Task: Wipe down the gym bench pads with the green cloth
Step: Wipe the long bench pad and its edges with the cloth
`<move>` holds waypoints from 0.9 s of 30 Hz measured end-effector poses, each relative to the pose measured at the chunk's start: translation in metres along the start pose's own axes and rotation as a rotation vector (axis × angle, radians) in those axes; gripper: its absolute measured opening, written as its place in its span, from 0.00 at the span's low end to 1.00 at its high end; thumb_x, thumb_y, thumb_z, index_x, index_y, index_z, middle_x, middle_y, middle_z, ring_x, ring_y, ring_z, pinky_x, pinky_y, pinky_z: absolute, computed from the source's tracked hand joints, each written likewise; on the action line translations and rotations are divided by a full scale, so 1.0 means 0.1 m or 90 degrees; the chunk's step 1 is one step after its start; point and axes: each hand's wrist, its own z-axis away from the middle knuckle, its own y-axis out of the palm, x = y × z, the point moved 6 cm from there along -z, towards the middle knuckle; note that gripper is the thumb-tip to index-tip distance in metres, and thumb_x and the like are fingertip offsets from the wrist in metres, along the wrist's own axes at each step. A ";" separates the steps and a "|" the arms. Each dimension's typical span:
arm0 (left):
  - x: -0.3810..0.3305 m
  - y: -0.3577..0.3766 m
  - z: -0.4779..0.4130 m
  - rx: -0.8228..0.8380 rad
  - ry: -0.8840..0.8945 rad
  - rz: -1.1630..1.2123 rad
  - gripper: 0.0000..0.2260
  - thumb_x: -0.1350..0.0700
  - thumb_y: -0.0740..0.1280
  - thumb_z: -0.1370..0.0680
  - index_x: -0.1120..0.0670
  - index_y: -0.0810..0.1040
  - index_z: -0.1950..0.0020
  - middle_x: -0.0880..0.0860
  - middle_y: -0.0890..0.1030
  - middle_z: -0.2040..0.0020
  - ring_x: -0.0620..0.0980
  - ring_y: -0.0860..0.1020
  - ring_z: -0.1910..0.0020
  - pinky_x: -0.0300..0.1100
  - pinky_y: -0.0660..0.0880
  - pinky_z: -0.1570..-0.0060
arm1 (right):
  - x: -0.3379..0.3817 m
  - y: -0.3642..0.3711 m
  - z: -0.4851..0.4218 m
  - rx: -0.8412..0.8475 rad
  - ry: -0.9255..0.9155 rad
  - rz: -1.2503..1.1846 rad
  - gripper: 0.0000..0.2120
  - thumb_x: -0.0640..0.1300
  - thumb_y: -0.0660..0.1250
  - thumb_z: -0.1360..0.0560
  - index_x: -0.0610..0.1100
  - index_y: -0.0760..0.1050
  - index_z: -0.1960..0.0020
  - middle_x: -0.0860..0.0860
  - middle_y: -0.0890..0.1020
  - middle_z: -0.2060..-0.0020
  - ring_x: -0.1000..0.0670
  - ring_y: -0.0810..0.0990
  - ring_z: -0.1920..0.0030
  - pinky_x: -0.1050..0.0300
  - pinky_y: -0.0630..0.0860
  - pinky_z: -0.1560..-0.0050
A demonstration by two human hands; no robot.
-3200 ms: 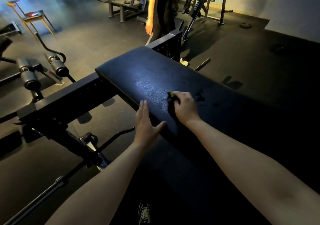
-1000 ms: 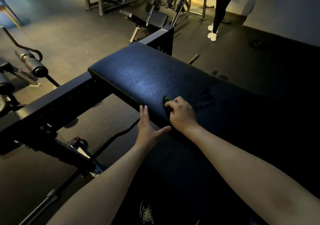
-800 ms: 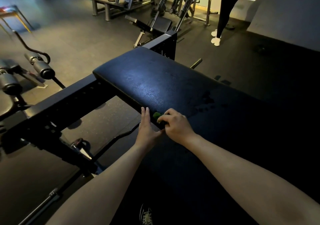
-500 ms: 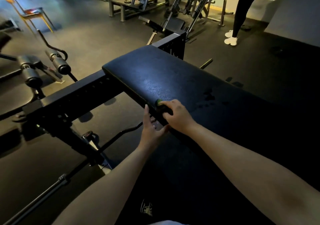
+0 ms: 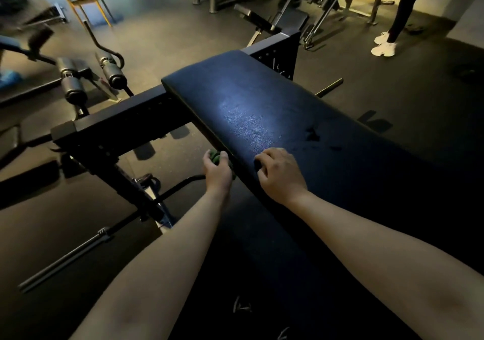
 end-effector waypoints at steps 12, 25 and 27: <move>0.06 0.28 0.21 -0.031 -0.012 -0.125 0.18 0.52 0.55 0.15 0.65 0.63 0.33 0.65 0.67 0.33 0.62 0.70 0.36 0.46 0.65 0.38 | 0.05 0.04 -0.05 -0.006 0.016 0.051 0.15 0.49 0.54 0.30 0.49 0.77 0.51 0.50 0.77 0.52 0.45 0.73 0.48 0.49 0.67 0.47; -0.07 0.16 0.12 -0.037 0.045 -0.084 0.13 0.54 0.59 0.16 0.58 0.67 0.34 0.61 0.76 0.39 0.60 0.76 0.42 0.53 0.72 0.38 | 0.01 0.03 0.02 -0.030 0.022 0.001 0.11 0.43 0.63 0.29 0.49 0.79 0.49 0.51 0.78 0.53 0.46 0.74 0.49 0.51 0.68 0.48; -0.01 0.20 0.22 -0.035 0.041 -0.086 0.12 0.55 0.60 0.16 0.59 0.67 0.35 0.64 0.76 0.39 0.62 0.76 0.42 0.53 0.72 0.40 | 0.01 0.03 0.01 -0.040 0.029 -0.001 0.10 0.44 0.63 0.30 0.49 0.79 0.51 0.51 0.78 0.54 0.46 0.74 0.49 0.51 0.69 0.48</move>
